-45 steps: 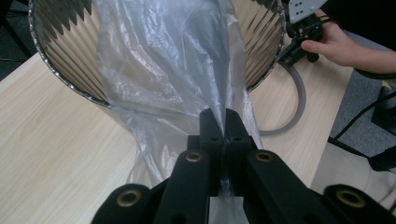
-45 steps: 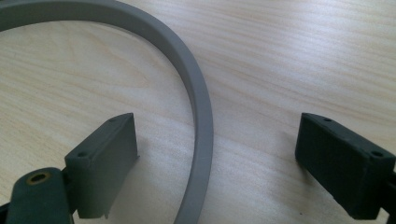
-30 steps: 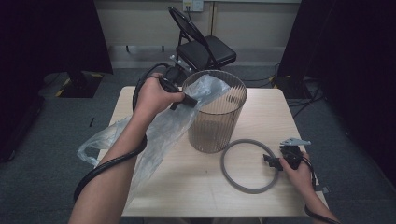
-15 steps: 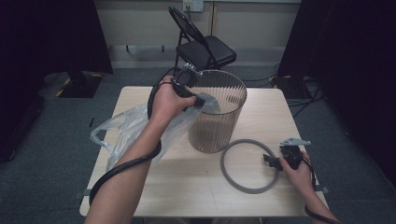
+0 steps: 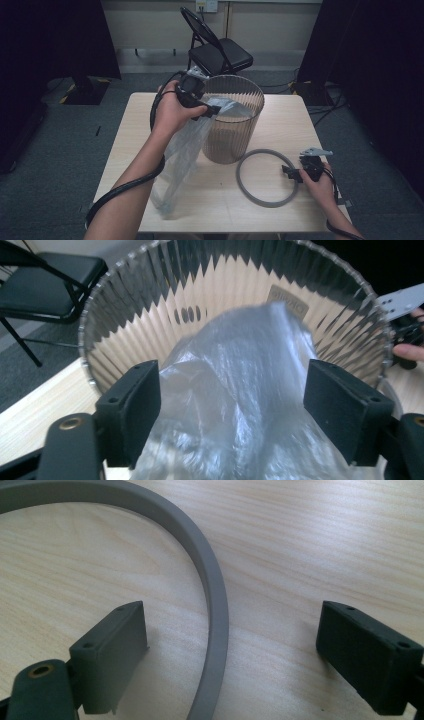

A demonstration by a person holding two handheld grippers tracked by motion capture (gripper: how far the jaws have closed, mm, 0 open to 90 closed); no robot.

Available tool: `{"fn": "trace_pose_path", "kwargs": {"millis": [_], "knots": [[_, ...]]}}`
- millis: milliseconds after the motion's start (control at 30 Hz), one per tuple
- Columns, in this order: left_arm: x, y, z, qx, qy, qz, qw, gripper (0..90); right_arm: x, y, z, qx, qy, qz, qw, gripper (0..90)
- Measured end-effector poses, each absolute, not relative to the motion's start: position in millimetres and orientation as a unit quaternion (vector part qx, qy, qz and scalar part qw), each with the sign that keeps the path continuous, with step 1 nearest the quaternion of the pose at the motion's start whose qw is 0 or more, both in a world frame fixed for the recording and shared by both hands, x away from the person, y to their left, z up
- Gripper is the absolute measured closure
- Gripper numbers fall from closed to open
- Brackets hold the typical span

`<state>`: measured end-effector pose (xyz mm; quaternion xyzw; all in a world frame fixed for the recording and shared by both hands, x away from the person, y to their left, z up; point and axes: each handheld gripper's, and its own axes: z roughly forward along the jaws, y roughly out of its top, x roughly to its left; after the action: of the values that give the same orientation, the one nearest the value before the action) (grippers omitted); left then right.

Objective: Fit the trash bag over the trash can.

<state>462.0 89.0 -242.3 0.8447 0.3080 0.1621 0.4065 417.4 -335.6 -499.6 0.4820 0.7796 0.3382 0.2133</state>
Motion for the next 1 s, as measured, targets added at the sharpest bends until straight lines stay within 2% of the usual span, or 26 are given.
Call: {"fn": "trace_pose_path", "kwargs": {"millis": [100, 367, 567, 667, 733, 800, 933, 1000], "knots": [[457.8, 97.0, -241.8, 0.842, 0.308, 0.162, 0.412, 19.7, 417.4, -335.6, -499.6, 0.482, 0.78, 0.338, 0.214, 11.9], [454.0, 107.2, -252.5, 0.844, 0.307, 0.15, 0.413, 20.5, 417.1, -335.3, -499.6, 0.483, 0.779, 0.338, 0.213, 11.9], [451.2, 103.1, -251.2, 0.85, 0.308, 0.137, 0.405, 33.3, 417.2, -335.4, -499.6, 0.483, 0.779, 0.338, 0.213, 11.9], [449.2, 103.5, -248.1, 0.856, 0.302, 0.143, 0.395, 45.5, 417.2, -335.3, -499.6, 0.483, 0.779, 0.338, 0.214, 11.9], [447.9, 103.8, -246.1, 0.858, 0.303, 0.134, 0.393, 58.5, 417.2, -335.3, -499.6, 0.483, 0.779, 0.338, 0.213, 11.9], [447.3, 102.5, -245.3, 0.859, 0.304, 0.141, 0.387, 62.0, 417.2, -335.3, -499.6, 0.483, 0.779, 0.338, 0.214, 11.9], [447.0, 100.7, -243.0, 0.857, 0.317, 0.135, 0.383, 77.8, 417.2, -335.3, -499.6, 0.483, 0.779, 0.338, 0.213, 11.9], [447.6, 99.3, -241.0, 0.858, 0.32, 0.134, 0.38, 80.8, 417.2, -335.3, -499.6, 0.483, 0.779, 0.338, 0.213, 11.9]]}}
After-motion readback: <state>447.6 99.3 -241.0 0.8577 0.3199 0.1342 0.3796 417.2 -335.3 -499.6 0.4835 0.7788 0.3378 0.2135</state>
